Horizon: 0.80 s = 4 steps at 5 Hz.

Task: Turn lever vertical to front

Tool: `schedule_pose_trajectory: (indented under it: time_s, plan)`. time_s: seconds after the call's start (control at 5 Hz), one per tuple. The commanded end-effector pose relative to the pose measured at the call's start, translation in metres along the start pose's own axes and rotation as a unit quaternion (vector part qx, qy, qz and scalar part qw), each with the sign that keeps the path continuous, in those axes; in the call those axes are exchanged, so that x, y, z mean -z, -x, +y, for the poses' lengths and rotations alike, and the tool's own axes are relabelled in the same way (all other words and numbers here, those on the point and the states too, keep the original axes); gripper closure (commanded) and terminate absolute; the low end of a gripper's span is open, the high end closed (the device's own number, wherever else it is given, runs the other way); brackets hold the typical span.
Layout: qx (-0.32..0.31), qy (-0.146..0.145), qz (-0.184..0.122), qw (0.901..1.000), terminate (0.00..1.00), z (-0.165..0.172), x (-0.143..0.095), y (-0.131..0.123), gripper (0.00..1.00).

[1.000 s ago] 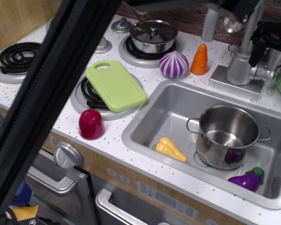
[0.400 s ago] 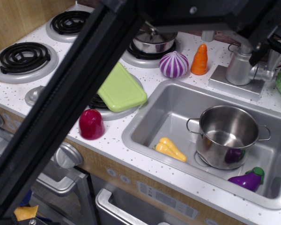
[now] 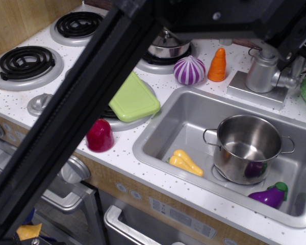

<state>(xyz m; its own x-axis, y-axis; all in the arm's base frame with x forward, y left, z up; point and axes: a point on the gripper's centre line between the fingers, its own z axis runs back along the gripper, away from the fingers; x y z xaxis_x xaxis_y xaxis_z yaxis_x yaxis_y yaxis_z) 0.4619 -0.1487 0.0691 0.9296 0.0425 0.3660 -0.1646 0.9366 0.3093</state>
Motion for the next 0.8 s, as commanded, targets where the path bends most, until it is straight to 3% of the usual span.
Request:
schedule_pose_trajectory:
  time_s: [0.0,0.4,0.6]
  plan:
    - [-0.017,0.037,-0.053,0.9978,0.0,0.019,-0.027,-0.031,0.0]
    - [-0.01,0.043,-0.054,0.9975,0.0,0.02,-0.024,-0.048,0.0]
    - [-0.016,0.037,-0.05,0.9979,0.0,0.018,-0.026,-0.05,1.0]
